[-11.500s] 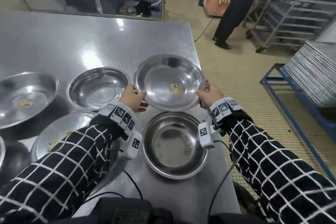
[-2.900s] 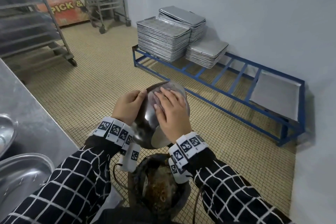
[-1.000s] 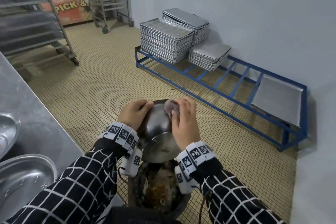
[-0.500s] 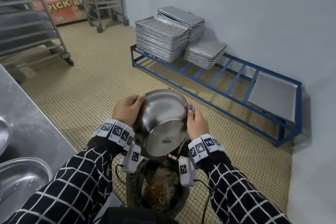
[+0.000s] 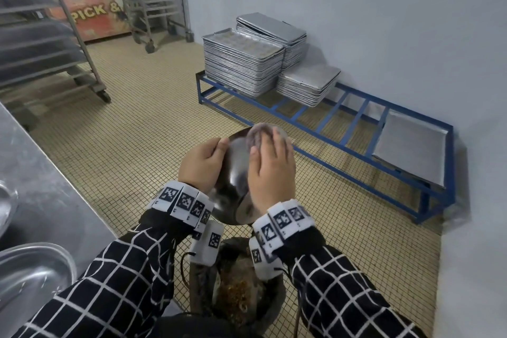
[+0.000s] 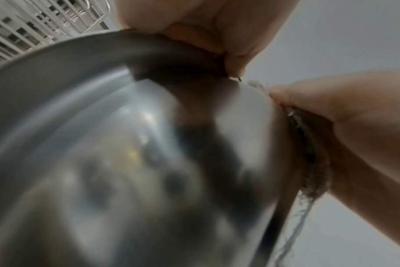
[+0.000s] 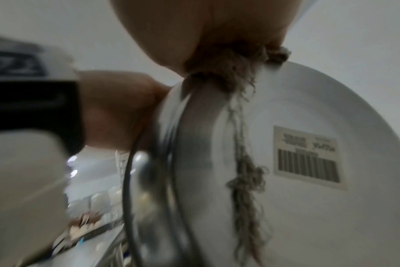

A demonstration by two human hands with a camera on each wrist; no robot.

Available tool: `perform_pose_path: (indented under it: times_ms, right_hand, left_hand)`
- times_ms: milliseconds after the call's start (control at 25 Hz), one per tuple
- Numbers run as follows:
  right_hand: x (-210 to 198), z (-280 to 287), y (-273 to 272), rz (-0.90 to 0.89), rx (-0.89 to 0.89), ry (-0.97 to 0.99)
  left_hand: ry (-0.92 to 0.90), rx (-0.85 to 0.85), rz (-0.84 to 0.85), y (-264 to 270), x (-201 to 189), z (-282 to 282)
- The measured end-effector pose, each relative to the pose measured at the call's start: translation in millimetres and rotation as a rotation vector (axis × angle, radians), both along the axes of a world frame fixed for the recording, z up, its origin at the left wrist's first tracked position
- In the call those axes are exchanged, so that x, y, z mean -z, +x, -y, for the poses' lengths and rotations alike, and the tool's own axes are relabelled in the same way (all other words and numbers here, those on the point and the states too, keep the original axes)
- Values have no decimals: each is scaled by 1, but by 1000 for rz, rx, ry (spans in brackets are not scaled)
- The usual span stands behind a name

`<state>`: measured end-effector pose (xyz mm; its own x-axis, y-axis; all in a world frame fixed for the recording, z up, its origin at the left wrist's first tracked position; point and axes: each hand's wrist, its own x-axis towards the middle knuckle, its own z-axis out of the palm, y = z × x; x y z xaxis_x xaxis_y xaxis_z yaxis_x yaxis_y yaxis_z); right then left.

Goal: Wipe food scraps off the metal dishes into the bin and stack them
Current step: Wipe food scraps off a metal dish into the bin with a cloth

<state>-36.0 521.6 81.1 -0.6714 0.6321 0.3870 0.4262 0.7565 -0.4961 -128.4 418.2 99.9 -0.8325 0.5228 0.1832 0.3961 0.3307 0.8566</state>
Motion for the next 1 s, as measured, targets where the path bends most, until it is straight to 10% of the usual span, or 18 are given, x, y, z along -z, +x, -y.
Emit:
perform_pose_path:
  times_ms: [320,1000]
  right_hand:
    - [19,-55,37,-288,285,-1089]
    - [6,-39,10,110,-198,36]
  left_hand:
    - [204,-86,300,-16,16,14]
    - [-148,96,74,2,27,5]
